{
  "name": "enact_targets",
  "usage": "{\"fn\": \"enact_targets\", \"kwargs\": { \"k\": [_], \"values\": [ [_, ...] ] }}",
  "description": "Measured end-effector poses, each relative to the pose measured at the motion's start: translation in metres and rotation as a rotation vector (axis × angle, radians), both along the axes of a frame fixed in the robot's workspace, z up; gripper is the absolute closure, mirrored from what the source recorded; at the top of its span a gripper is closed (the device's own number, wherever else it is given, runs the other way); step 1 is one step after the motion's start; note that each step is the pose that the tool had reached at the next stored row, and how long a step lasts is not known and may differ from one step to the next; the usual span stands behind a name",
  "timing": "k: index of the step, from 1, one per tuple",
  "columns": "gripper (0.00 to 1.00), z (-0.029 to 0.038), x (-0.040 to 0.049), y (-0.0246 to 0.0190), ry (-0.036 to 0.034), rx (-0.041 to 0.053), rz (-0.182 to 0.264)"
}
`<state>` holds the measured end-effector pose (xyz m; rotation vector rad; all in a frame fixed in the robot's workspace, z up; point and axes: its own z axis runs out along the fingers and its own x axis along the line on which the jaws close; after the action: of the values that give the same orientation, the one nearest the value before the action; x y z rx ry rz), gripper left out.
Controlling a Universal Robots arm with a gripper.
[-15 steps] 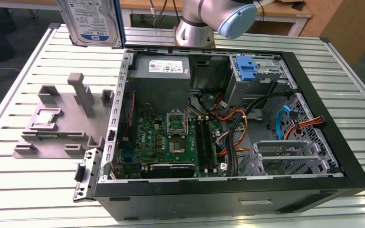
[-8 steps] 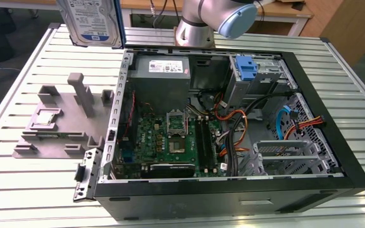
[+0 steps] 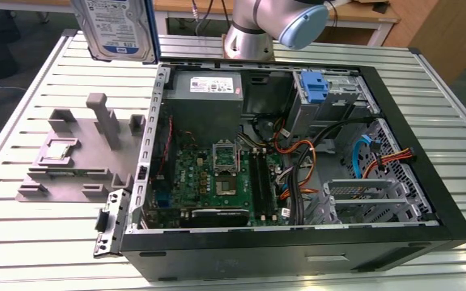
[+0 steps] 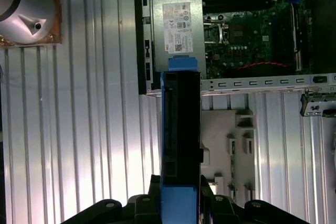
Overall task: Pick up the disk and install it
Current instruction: 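Pick up the disk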
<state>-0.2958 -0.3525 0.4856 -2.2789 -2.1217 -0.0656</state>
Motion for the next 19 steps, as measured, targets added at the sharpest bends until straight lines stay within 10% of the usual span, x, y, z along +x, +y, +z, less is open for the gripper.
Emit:
{"fn": "enact_targets", "kwargs": {
  "k": [19],
  "values": [
    [0.64,0.0000,0.0124,-0.0014,0.0000,-0.0025,0.000]
  ]
}}
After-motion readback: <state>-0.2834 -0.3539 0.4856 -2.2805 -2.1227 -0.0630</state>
